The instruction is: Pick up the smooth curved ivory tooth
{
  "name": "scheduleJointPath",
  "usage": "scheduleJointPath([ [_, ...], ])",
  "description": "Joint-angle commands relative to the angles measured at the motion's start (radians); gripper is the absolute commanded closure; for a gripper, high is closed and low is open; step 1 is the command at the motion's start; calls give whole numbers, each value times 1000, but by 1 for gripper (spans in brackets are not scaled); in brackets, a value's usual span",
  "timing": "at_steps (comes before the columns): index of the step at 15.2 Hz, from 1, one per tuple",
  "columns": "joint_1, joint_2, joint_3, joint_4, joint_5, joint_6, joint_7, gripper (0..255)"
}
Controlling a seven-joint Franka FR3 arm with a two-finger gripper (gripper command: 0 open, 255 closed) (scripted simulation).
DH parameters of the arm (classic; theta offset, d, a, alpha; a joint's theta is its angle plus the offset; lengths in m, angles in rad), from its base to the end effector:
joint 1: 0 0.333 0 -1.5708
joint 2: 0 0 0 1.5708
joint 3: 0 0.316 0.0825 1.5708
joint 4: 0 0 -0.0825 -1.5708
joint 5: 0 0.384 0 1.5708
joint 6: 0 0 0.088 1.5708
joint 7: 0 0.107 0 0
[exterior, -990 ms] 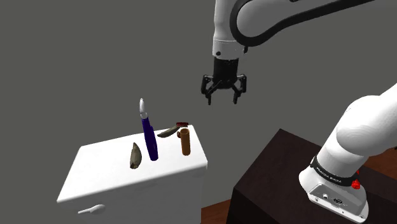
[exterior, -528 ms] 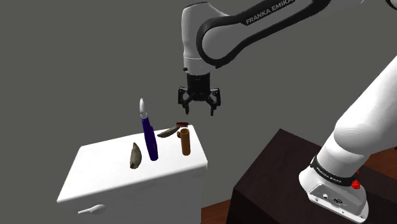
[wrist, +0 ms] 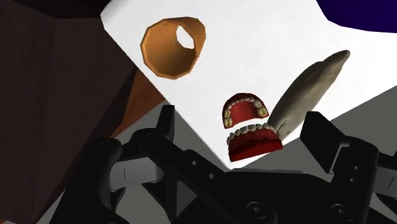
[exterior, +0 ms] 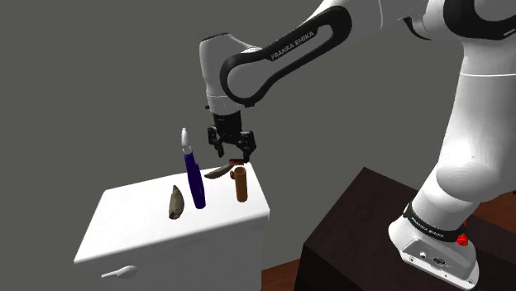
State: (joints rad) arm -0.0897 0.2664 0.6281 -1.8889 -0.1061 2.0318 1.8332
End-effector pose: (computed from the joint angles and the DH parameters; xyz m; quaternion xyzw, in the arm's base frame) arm 0.5282 0.2871 0.3843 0.8085 -0.5867 -0.0421 0.0205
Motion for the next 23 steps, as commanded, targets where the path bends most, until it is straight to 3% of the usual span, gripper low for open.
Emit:
scheduleJointPath([
  [1,38,106,-28,90,-56,-11,101,0],
  [6,133,327,-110,329,-124,-64,278,0],
  [16,146,387,-132,313,-149,7,294,0],
  [17,145,386,-132,310,-148,9,294,255],
  [23,145,385,-131,310,-148,9,293,255],
])
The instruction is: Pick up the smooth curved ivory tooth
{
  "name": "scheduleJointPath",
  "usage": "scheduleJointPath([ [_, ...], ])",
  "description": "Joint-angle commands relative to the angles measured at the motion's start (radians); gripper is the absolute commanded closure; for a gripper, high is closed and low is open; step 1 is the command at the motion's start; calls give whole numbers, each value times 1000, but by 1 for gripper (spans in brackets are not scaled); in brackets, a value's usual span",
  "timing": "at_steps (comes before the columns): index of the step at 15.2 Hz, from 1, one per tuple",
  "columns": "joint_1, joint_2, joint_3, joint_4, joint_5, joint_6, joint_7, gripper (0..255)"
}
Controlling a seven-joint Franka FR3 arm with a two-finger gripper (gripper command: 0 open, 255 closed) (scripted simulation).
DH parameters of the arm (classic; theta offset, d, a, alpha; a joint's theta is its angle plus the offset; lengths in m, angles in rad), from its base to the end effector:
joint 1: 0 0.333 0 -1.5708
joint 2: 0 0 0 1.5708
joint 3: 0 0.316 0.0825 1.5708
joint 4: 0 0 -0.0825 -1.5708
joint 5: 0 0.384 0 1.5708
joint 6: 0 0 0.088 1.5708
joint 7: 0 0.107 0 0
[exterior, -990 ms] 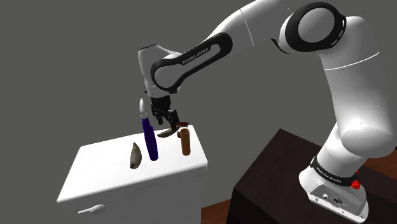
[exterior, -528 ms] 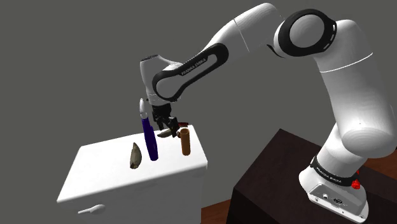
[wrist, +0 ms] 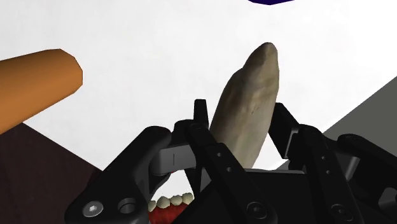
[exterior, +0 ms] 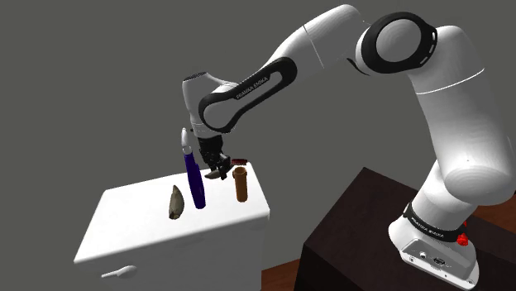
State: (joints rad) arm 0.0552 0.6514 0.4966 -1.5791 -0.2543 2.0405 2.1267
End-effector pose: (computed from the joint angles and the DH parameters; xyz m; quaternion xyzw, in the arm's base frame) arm 0.6109 0.3047 0.2833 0.7241 -0.6866 -0.0499 0.0419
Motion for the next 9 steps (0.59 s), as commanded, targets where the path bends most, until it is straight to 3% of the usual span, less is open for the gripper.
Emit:
scheduleJointPath([
  [1,0,0,0,0,0,0,0,255],
  [9,-5,-37,13,25,18,-60,-7,255],
])
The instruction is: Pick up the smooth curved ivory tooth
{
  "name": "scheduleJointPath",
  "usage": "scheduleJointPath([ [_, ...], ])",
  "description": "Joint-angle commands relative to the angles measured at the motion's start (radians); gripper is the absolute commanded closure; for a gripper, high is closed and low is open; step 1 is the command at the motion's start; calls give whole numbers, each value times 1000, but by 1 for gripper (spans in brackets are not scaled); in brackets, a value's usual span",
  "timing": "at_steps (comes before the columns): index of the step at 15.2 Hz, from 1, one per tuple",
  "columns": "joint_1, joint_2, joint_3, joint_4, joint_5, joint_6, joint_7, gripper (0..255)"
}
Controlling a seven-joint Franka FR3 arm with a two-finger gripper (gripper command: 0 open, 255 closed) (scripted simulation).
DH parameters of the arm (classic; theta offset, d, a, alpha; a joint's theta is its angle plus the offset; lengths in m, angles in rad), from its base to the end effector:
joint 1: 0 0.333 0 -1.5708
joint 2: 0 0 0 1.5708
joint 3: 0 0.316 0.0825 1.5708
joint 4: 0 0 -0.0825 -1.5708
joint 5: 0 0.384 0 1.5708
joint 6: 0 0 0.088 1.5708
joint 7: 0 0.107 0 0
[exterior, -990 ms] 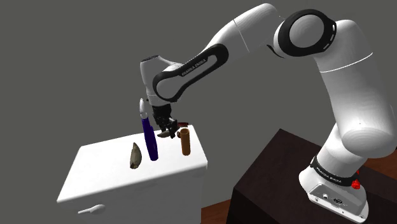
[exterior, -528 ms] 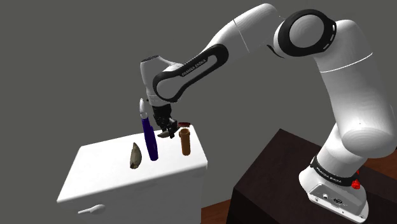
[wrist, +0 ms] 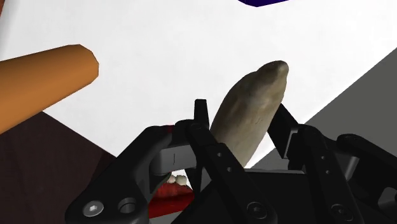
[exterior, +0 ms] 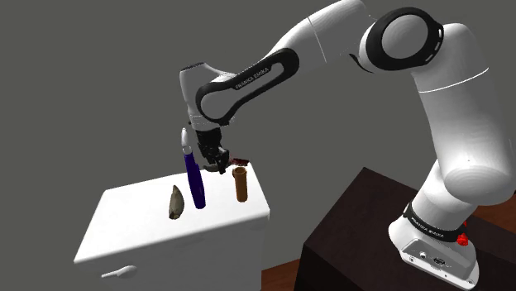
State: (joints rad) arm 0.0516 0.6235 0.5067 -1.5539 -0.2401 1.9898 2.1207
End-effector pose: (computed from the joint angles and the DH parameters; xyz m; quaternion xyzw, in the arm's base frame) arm 0.6122 0.3054 0.3093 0.7241 -0.6866 -0.0499 0.0417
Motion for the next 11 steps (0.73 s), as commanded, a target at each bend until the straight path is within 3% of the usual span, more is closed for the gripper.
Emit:
scheduleJointPath([
  [1,-3,-15,5,5,7,-19,-2,255],
  [11,-7,-58,19,52,28,-105,-11,255],
])
